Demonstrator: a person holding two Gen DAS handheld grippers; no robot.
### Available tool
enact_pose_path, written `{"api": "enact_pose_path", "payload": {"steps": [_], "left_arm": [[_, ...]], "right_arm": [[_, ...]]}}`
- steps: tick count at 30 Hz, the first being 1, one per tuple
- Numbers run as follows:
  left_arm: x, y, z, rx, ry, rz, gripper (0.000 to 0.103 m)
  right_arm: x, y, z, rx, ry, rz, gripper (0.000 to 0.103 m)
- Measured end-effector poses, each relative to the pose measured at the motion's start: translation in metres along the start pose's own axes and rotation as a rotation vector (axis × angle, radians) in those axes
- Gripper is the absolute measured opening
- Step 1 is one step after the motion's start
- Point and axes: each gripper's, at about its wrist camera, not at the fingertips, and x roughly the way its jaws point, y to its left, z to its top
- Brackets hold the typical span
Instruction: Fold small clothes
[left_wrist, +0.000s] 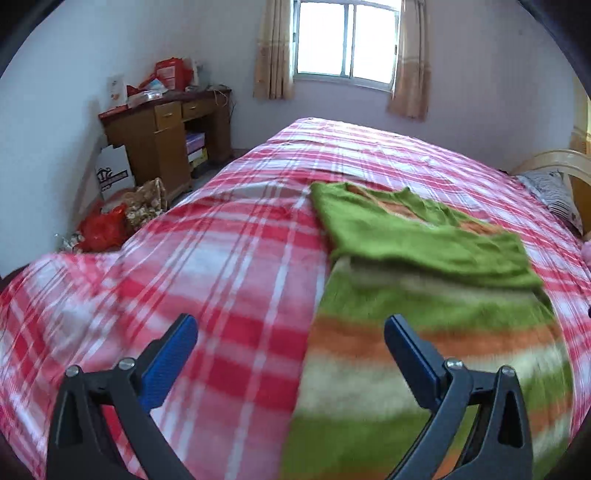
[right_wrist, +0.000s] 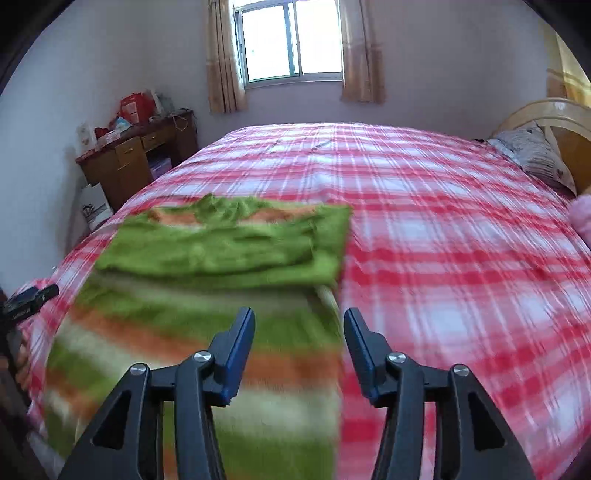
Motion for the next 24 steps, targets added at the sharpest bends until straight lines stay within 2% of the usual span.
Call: {"api": "enact_pose_path", "payload": {"steps": [3, 6, 9, 14, 18, 19, 20, 22, 24], "left_arm": [[-0.021, 0.011, -0.021, -0.031, 0.006, -0.021, 0.103], [-0.028, 0.014, -0.040, -0.034, 0.043, -0.058, 0.103], [-0.036, 0.008, -0.054, -0.002, 0.047, -0.030, 0.103], [-0.049, 0.008, -0.068, -0.021, 0.060, -0.074, 0.103], [-0.066, 0.005, -0.071, 0.010, 0.025, -0.080, 0.103], [-0.069, 0.005, -0.071, 0.018, 0.016, -0.077, 0.103], [-0.073, 0.004, -0.070, 0.026, 0.002, -0.072, 0.103], [-0.077, 0.007, -0.070, 0.027, -0.012, -0.071, 0.103], [-0.079, 0.010, -0.069, 0.017, -0.019, -0.081, 0.103]], "right_arm": [[-0.032, -0.003, -0.043, -0.032, 0.063, -0.014, 0.052], [-0.047, -0.004, -0.081, -0.029, 0.126, -0.017, 0.052], [-0.047, -0.005, -0.113, 0.044, 0.191, 0.057, 0.052], [-0.039, 0.019, -0.150, 0.041, 0.256, 0.126, 0.052], [-0.035, 0.041, -0.163, -0.052, 0.289, 0.061, 0.052], [-0.036, 0.047, -0.162, -0.078, 0.303, 0.055, 0.046], [-0.036, 0.050, -0.162, -0.079, 0.314, 0.067, 0.033], [-0.037, 0.051, -0.162, -0.047, 0.344, 0.136, 0.021], [-0.034, 0.053, -0.165, -0.033, 0.366, 0.147, 0.021]]}}
